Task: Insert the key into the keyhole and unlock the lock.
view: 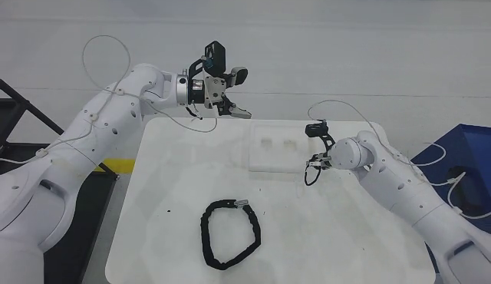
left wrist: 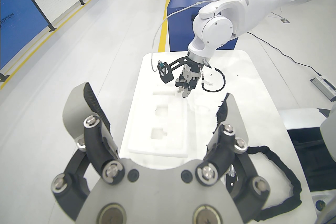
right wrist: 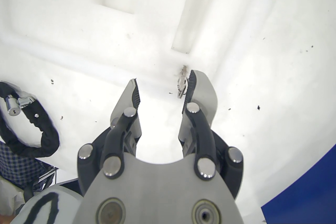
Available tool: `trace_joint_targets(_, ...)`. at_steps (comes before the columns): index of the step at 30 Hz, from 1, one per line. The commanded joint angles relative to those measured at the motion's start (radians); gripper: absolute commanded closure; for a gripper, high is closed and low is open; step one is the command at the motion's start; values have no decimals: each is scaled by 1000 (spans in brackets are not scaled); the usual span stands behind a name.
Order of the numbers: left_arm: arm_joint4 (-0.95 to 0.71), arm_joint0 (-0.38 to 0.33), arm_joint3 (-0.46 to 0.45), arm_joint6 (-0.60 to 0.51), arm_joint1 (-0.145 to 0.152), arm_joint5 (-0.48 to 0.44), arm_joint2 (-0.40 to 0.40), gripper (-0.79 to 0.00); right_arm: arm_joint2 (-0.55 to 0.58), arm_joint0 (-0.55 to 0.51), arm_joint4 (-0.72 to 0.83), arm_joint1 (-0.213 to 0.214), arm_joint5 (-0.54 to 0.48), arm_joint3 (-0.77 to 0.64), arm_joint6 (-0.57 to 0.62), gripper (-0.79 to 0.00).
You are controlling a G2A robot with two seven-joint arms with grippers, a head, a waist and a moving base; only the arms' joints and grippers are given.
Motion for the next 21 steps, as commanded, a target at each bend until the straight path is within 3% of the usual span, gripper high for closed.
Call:
trace_joint_targets(1, 0, 0, 0, 0, 0, 0, 0, -785, 7, -5, -5, 1, 10, -7, 6, -332)
trace_joint_targets(9, 0, 0, 0, 0, 0, 0, 0, -785, 39, -31, -7, 0, 16, 9, -17, -243)
trace_joint_targets(16, 0, 0, 0, 0, 0, 0, 0, -785, 53, -37, -1, -13, 19, 36, -42, -219)
trace_joint_targets(21, 0, 0, 0, 0, 0, 0, 0, -785, 56, -37, 2, -26, 21, 71, -54, -142)
